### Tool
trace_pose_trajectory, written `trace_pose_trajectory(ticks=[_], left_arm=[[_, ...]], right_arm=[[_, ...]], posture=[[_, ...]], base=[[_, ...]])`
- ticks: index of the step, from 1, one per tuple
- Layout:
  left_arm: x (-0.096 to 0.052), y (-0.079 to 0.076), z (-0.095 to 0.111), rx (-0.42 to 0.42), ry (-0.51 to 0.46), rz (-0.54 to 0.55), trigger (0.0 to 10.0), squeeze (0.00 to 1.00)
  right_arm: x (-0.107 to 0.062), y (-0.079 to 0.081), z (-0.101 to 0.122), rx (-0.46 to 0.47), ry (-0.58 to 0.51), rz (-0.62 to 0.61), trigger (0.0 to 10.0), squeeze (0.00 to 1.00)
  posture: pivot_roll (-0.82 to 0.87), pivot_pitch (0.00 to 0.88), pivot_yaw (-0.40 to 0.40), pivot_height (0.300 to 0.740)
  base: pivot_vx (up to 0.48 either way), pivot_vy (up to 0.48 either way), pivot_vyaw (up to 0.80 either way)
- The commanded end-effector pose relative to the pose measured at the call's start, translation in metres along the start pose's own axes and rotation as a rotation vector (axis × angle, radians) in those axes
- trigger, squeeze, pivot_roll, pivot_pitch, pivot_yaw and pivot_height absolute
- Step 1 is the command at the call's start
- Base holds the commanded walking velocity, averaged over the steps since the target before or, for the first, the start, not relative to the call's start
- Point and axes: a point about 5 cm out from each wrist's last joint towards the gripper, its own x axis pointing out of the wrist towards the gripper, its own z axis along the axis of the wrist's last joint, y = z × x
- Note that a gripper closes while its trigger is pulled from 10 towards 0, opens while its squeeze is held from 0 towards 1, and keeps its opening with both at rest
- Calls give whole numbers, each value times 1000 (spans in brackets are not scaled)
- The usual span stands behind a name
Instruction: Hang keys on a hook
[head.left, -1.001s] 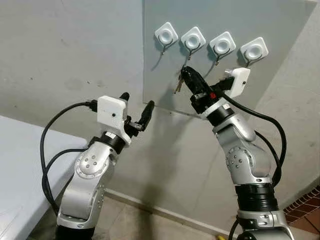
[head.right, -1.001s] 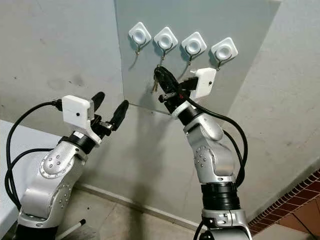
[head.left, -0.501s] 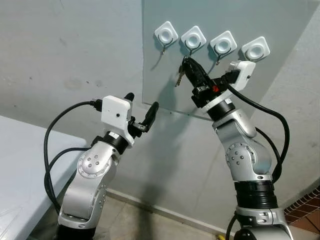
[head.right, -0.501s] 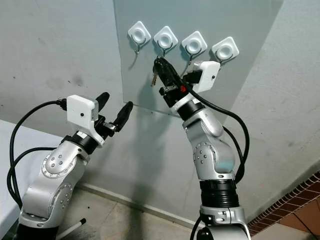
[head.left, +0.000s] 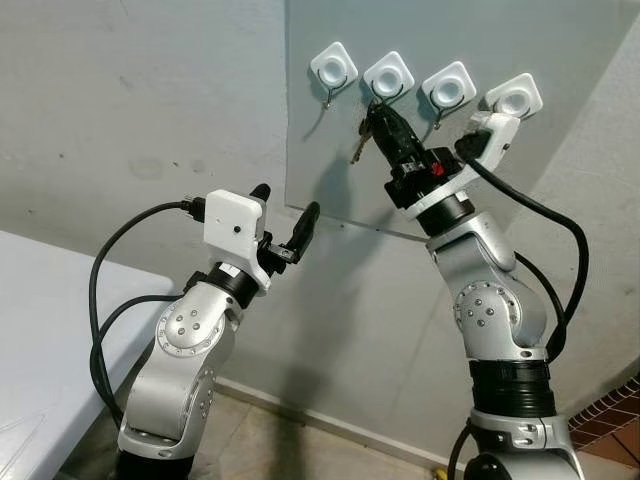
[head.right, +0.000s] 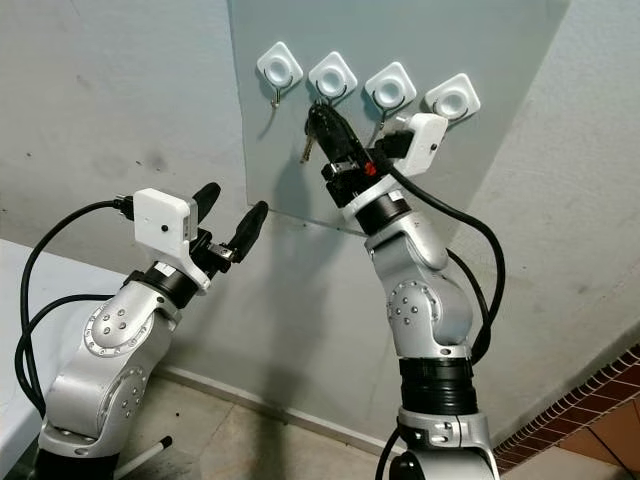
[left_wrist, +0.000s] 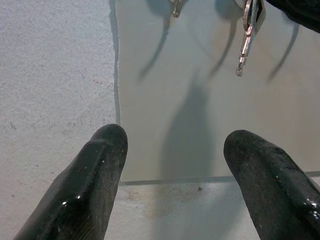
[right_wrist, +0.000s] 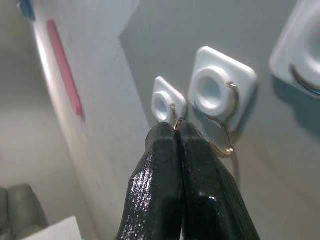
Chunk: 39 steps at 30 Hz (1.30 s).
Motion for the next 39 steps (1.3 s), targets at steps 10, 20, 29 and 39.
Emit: trace_pose_trajectory(ticks=[10,20,29,39], left_arm=[[0,1,6,-6,-12,7,10000,0],[-1,2,7,-15,-11,19,10000,0],[-1,4,7,-23,-11,34,10000,0],[-1,2,7,-32,-11,36,10000,0]], right_arm=[[-8,0,3,185,-27,-46,10000,0],[-11,-2,-3,361,-43,-107,10000,0],[-12,-7,-5,474,-56,-159,10000,0],[-2,-9,9,547,-130,-169,10000,0]], posture=[[-75,0,-33,728],[-70,0,-34,728],[-69,0,-37,728],[-67,0,-39,728]], base=[[0,0,0],[0,0,0],[0,0,0],[0,0,0]])
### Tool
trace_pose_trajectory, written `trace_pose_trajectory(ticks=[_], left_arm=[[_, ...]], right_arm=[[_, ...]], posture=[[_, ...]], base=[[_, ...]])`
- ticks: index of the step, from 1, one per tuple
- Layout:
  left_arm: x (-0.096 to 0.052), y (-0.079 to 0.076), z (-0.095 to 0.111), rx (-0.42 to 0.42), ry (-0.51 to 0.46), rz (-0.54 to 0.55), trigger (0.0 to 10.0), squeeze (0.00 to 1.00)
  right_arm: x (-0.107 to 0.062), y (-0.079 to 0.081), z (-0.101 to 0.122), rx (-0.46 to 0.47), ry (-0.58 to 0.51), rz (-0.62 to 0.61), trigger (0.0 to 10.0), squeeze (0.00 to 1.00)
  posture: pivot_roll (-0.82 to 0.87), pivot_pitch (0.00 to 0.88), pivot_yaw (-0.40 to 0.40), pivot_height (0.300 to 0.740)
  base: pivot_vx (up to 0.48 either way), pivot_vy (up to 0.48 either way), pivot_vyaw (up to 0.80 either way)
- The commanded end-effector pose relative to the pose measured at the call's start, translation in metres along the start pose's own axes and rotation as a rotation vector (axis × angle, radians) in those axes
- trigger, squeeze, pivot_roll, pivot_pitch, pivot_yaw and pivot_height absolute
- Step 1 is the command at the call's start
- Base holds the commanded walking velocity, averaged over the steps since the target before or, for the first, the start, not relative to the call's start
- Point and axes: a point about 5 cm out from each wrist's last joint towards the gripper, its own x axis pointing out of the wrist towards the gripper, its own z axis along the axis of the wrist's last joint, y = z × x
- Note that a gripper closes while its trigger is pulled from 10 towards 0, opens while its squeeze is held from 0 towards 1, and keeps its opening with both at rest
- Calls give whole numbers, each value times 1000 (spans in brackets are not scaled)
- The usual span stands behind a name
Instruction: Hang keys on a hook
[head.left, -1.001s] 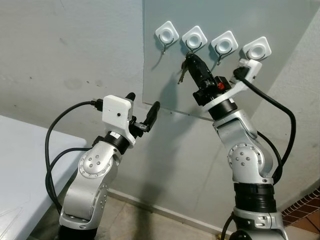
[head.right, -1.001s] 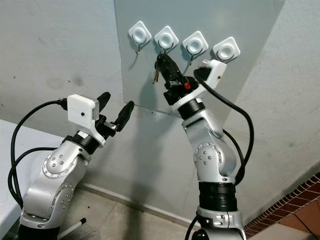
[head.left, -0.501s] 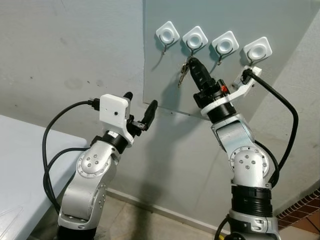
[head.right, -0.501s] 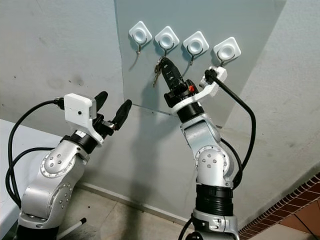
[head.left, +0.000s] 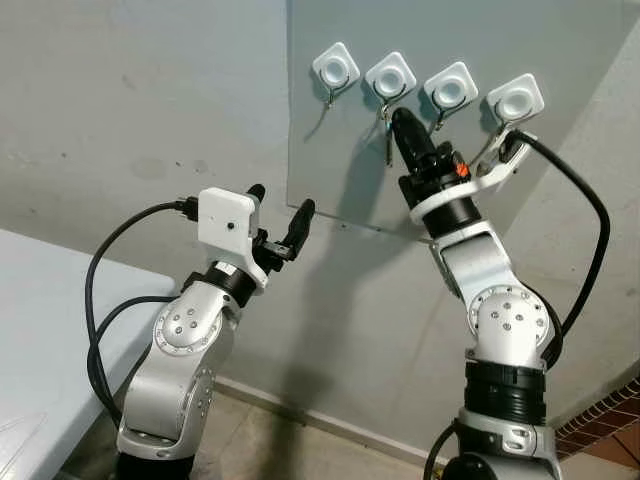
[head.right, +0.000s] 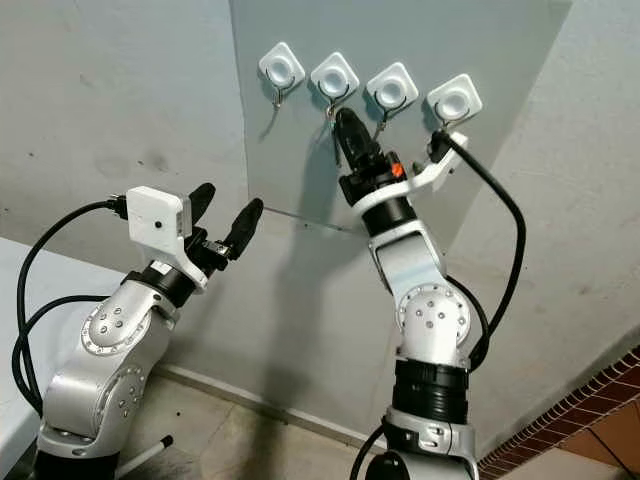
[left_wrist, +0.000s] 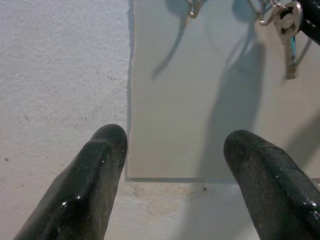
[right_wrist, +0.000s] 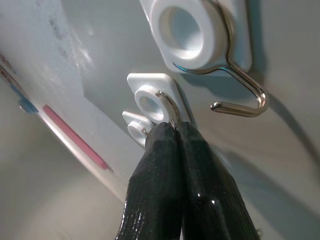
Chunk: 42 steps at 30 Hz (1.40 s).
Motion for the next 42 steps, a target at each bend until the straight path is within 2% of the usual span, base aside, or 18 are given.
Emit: trace_pose_trajectory(ticks=[1,9,22,28,29,30,33,39,41,42], left_arm=[[-1,-2,6,6,-18,2,10000,0],[-1,-1,6,0,-20,3,10000,0],[-2,-1,9,-8,-26,20,10000,0],[-3,-1,9,-10,-25,24,10000,0],[-3,-1,9,-10,-24,25,10000,0],[-3,-1,9,-10,-24,25,10000,0],[-3,0,9,-8,-24,27,10000,0],[-5,3,4,7,-13,50,10000,0],[-5,3,4,7,-12,50,10000,0],[-7,7,1,21,-7,78,10000,0]], right_arm=[[2,1,7,25,-38,-7,10000,0],[6,4,9,18,-45,1,10000,0],[1,-2,-1,-41,70,-93,10000,0],[-1,-4,-3,-59,73,-100,10000,0],[-2,-4,-4,-59,81,-95,10000,314],[-3,-4,-4,-54,82,-86,10000,1000],[-4,-4,-4,-92,84,-80,10000,1000],[-13,-8,-9,-269,117,-23,10000,1000],[-14,-8,-10,-270,121,-20,10000,1000],[-18,-16,-14,-362,143,-40,10000,1000]], posture=[[-67,0,-39,728],[-67,0,-39,728],[-57,0,-49,728],[-57,0,-49,728],[-57,0,-49,728],[-57,0,-49,728],[-57,0,-49,728],[-57,0,-49,728],[-57,0,-49,728],[-59,0,-49,728]], base=[[0,0,0],[0,0,0],[0,0,0],[0,0,0],[0,0,0],[0,0,0],[0,0,0],[0,0,0],[0,0,0],[0,0,0]])
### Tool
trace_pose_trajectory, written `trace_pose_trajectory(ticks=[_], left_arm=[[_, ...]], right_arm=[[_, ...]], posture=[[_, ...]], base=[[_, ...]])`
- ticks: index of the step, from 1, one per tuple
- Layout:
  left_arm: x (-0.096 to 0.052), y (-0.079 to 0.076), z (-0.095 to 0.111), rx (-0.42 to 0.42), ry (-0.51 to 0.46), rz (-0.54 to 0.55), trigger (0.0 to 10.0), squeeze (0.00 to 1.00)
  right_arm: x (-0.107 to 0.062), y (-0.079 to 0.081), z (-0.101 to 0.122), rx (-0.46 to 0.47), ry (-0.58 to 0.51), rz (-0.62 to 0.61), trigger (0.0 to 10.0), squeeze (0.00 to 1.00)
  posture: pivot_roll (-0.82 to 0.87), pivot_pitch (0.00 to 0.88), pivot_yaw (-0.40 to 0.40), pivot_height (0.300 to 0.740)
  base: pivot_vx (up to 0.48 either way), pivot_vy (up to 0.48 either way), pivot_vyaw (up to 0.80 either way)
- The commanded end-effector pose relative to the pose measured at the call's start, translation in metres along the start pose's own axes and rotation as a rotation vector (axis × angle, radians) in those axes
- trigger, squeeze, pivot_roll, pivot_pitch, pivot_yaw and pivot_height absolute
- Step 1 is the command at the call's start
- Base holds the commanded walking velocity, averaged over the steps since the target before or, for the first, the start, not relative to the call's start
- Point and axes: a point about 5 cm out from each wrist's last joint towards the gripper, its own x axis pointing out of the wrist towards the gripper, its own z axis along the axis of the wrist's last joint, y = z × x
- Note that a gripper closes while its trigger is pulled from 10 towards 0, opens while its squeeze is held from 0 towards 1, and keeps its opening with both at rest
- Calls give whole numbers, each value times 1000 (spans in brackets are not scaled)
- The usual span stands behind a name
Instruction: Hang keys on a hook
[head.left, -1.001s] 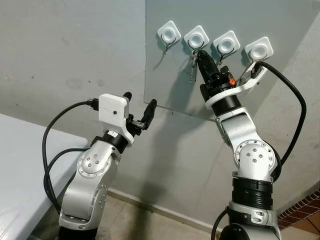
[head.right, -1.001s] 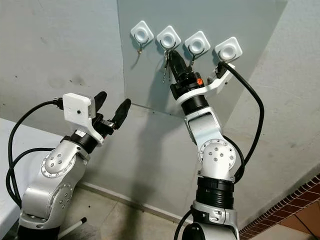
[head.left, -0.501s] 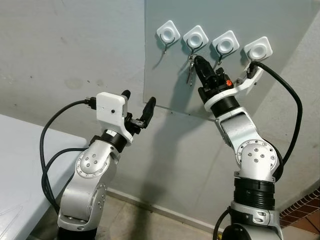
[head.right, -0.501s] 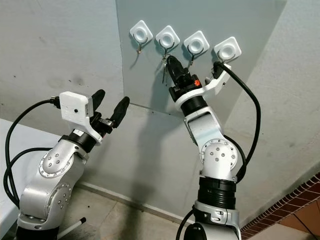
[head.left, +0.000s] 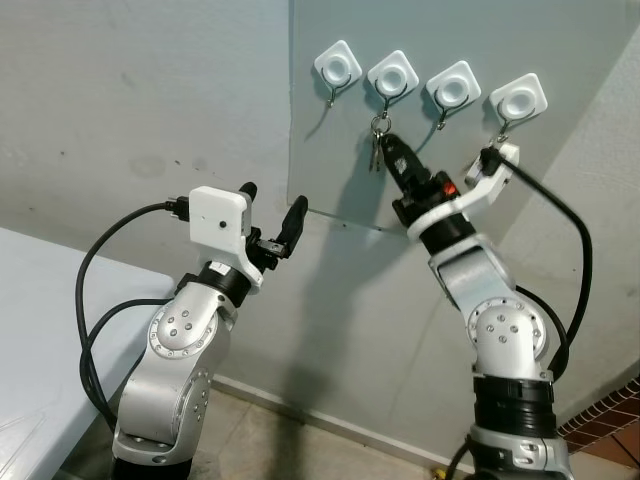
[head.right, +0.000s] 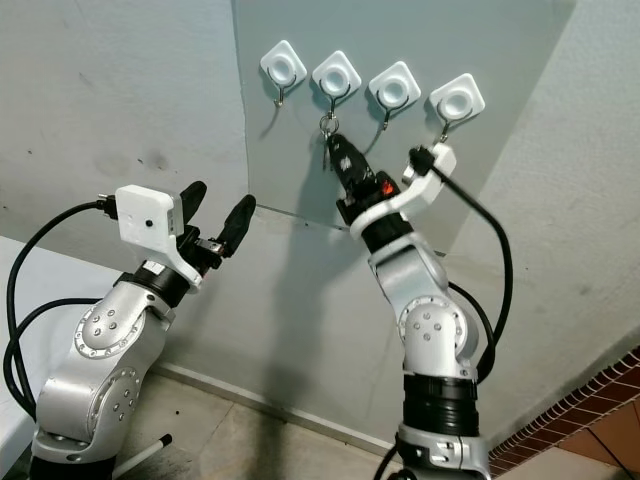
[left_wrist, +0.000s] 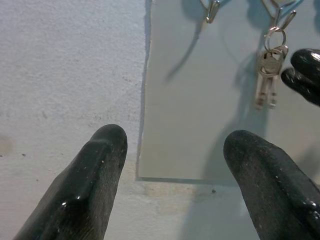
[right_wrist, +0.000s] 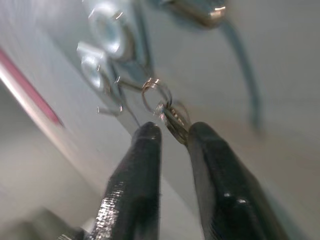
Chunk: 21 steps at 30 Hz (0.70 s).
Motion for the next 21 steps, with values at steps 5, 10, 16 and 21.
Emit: trace_pose_trajectory(ticks=[5,10,16,21], left_arm=[[-3,5,-4,25,9,33,10000,0],[-22,34,-74,54,208,219,10000,0],[-45,50,-129,82,360,325,10000,0],[-62,56,-166,56,464,355,10000,0]], right_arm=[[-2,-1,-3,-104,7,11,10000,1000],[-31,-52,-53,-355,171,-133,10000,1000],[-61,-85,-85,-446,317,-217,10000,1000],[-97,-113,-113,-546,478,-300,10000,1000]], posture=[[-59,0,-49,728],[-62,0,-37,728],[-62,0,-36,728],[-61,0,-30,728]], base=[[0,0,0],[0,0,0],[0,0,0],[0,0,0]])
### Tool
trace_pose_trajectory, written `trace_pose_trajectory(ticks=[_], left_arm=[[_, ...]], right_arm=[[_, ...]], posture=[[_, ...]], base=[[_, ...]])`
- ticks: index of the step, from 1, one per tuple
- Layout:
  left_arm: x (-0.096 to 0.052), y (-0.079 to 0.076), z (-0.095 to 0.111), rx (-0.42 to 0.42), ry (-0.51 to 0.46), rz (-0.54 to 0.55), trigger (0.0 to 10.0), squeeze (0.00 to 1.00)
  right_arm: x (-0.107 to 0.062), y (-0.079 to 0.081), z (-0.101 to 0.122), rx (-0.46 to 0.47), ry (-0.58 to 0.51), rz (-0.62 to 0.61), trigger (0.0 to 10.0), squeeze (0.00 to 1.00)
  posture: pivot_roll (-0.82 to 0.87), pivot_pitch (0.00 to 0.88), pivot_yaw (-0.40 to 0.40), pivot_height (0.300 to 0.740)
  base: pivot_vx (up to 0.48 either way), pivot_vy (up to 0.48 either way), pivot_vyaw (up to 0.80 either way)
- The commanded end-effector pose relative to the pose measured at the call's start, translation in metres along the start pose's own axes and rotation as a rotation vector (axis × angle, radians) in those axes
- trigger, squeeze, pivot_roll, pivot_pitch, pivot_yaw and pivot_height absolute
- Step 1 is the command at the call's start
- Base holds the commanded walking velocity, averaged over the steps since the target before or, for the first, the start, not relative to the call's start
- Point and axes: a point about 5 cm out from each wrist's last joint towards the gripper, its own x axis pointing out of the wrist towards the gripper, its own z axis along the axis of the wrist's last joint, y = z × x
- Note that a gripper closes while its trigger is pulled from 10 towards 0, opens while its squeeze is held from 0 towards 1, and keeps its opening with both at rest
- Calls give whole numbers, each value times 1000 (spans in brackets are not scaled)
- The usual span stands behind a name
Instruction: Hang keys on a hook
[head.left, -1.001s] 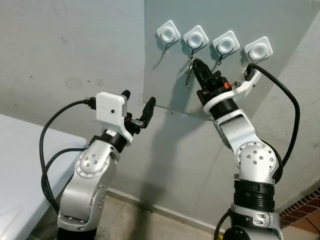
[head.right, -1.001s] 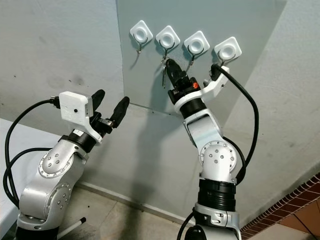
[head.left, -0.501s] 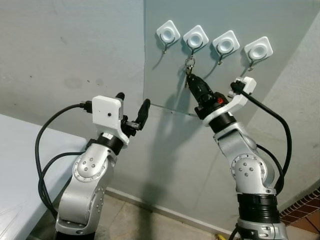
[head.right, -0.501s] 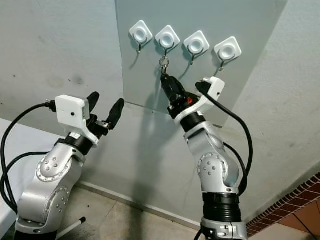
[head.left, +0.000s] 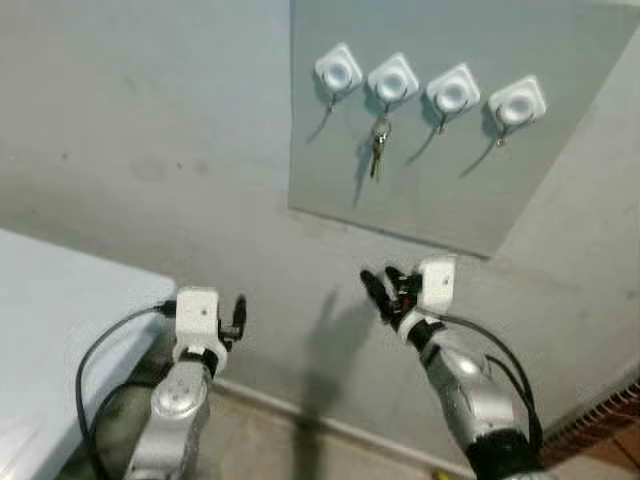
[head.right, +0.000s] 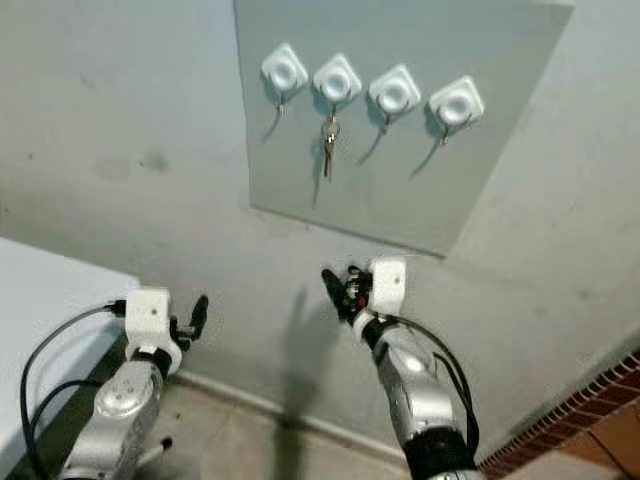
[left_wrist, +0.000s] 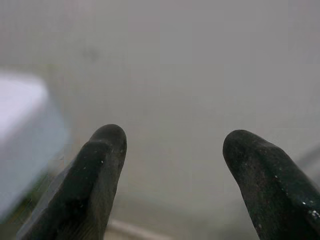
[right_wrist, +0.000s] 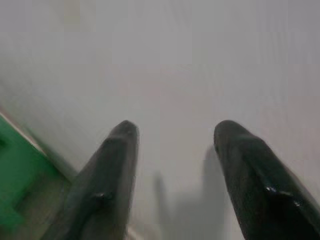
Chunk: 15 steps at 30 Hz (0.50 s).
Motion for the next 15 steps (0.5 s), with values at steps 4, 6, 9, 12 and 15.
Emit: trace_pose_trajectory(ticks=[4,6,9,12,15], left_arm=[[1,-1,-30,-9,81,-24,10000,0],[0,-2,-38,-26,110,-30,10000,0],[-3,-4,-51,-15,163,-35,10000,0],[-8,-5,-66,14,229,-49,10000,0],[-13,-5,-76,1,280,-63,10000,0]], right_arm=[[-17,-14,-40,-51,138,-88,10000,1000],[-24,-18,-50,-63,184,-109,10000,1000],[-36,-21,-69,-80,267,-135,10000,1000],[-51,-25,-87,-84,338,-180,10000,1000],[-61,-27,-98,-97,396,-209,10000,1000]], posture=[[-62,0,-24,728],[-63,0,-22,728],[-73,0,-14,728],[-82,0,-4,728],[-95,0,5,728]], base=[[0,0,0],[0,0,0],[0,0,0],[0,0,0],[0,0,0]])
